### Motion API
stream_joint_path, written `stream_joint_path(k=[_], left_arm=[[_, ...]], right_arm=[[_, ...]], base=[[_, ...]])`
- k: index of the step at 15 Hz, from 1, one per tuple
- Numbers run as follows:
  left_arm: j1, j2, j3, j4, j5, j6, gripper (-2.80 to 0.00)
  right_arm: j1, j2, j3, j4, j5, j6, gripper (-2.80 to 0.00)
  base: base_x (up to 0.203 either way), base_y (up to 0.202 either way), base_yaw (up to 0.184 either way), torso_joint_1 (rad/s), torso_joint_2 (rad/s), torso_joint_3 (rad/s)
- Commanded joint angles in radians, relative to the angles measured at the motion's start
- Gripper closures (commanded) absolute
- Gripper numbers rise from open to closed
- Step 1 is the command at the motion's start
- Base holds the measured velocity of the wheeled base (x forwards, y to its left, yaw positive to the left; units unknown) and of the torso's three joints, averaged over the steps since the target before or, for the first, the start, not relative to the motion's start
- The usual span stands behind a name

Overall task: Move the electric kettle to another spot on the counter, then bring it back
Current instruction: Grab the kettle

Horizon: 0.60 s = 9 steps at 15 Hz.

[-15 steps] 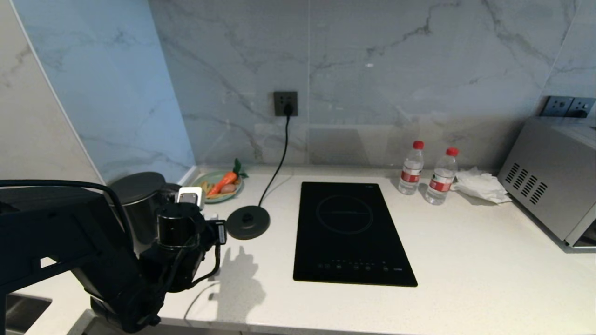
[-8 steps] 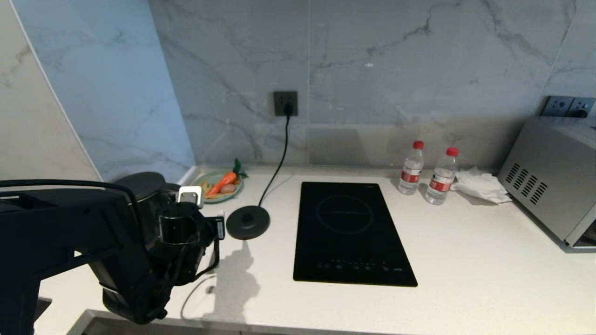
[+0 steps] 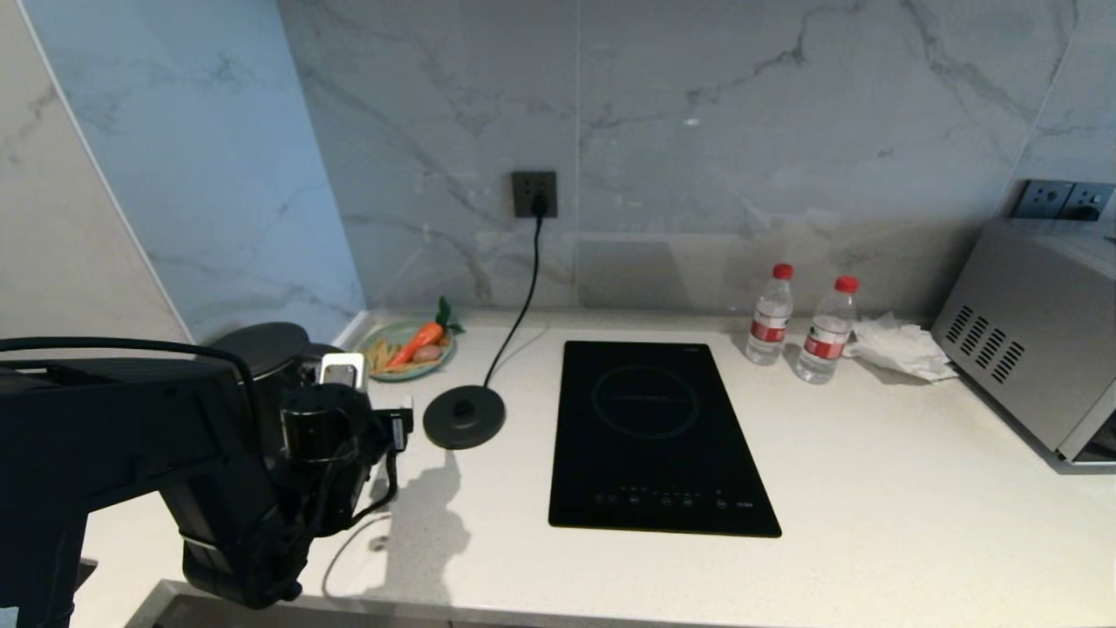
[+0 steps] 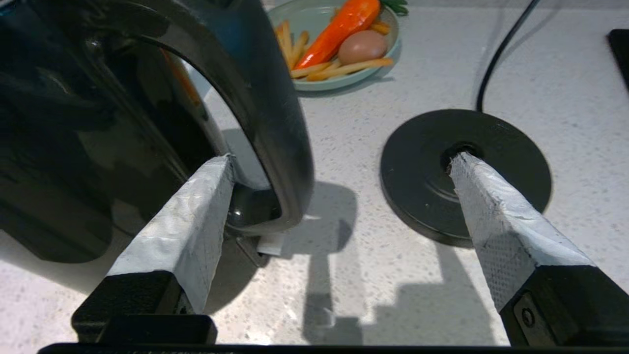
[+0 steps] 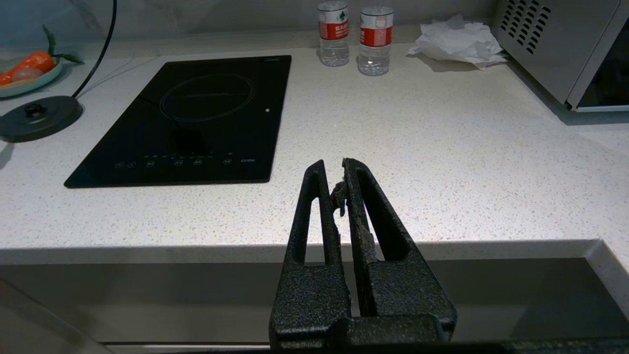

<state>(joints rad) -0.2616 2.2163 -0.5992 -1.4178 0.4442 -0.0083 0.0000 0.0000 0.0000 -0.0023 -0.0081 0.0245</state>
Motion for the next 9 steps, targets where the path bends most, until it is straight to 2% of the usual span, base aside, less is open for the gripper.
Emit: stream_joint_path(k=[1,6,9], left_arm=[[0.002,0.010,-0.021,-0.009,-0.003,0.001,-2.80],[-0.002,0.061,-0.134,-0.003,-0.004,0.053,-2.80],[0.001,0.084,-0.156,-0.003,-0.003,0.054,-2.80]], right_arm=[[0.000,0.002,0.000,-0.001,0.000,0.000,0.00],[0.000,0.002,0.000,-0.001,0.000,0.000,0.00],[0.000,0.002,0.000,-0.001,0.000,0.000,0.00]], base=[[0.000,0.000,0.000,0.000,0.00,0.000],[0.000,0.000,0.000,0.000,0.00,0.000],[0.000,0.000,0.000,0.000,0.00,0.000]])
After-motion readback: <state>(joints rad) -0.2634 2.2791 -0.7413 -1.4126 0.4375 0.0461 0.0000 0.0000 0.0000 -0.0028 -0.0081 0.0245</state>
